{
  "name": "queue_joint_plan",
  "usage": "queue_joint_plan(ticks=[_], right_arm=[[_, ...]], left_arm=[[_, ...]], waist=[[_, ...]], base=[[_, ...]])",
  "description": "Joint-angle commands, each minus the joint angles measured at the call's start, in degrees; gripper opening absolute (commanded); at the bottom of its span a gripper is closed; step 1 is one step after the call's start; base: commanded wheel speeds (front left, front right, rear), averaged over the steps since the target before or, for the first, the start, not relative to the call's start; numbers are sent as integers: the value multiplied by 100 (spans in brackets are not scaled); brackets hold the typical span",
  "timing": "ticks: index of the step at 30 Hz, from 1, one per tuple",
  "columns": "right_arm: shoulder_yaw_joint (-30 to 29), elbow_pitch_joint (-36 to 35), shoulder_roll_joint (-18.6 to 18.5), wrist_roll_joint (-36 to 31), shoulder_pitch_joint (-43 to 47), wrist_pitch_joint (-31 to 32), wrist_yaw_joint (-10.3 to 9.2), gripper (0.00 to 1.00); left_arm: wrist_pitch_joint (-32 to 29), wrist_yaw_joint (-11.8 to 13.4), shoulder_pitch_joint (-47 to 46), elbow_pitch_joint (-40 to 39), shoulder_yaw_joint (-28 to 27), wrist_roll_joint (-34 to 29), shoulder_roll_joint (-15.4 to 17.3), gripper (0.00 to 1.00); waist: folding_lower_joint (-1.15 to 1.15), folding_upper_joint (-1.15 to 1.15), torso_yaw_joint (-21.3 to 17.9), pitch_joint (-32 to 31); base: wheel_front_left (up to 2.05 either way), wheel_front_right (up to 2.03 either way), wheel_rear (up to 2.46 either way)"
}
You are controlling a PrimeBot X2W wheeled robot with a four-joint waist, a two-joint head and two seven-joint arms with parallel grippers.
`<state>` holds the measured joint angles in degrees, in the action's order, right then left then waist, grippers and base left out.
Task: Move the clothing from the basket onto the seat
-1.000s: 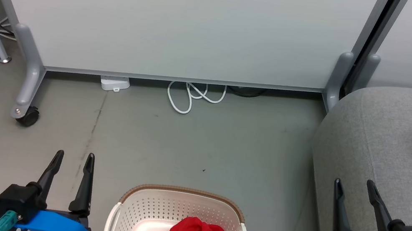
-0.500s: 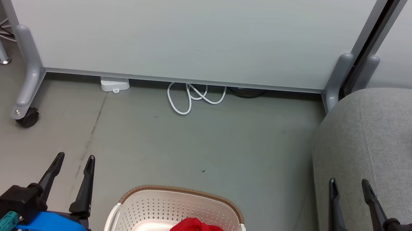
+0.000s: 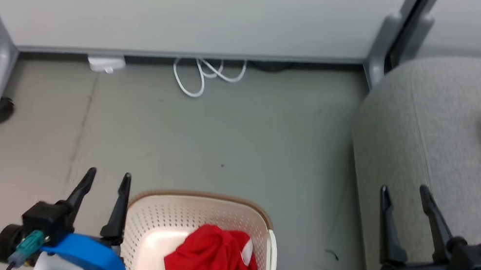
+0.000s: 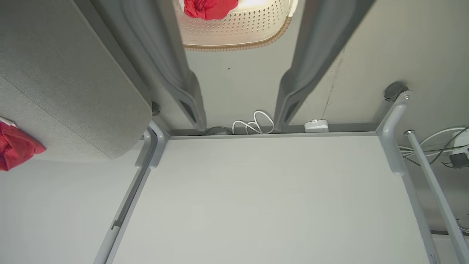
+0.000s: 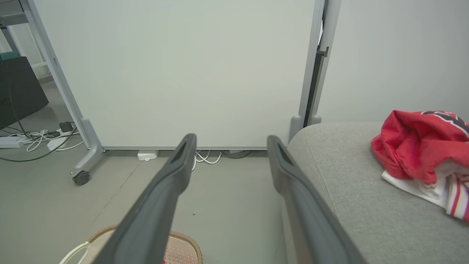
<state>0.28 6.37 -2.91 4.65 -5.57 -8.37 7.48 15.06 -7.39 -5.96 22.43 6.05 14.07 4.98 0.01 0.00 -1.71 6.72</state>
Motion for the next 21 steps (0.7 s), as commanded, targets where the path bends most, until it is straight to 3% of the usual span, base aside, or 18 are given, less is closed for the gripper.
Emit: queue_joint_plan(ticks=[1, 13, 21], right_arm=[[27, -86, 3, -45, -181, 1, 3, 100], [209, -336, 4, 75, -849, -166, 3, 100], [277, -451, 4, 94, -1154, -330, 3, 100]], left_arm=[[18, -10, -246, 155, 128, -20, -6, 100], [18, -10, -1613, 1595, 1238, 126, 155, 100], [17, -10, -2607, 2675, 1828, 474, 164, 100]], waist=[[-1, 0, -307, 475], [-1, 0, -904, 2153], [-1, 0, -1053, 3059]], base=[[0, 0, 0], [0, 0, 0], [0, 0, 0]])
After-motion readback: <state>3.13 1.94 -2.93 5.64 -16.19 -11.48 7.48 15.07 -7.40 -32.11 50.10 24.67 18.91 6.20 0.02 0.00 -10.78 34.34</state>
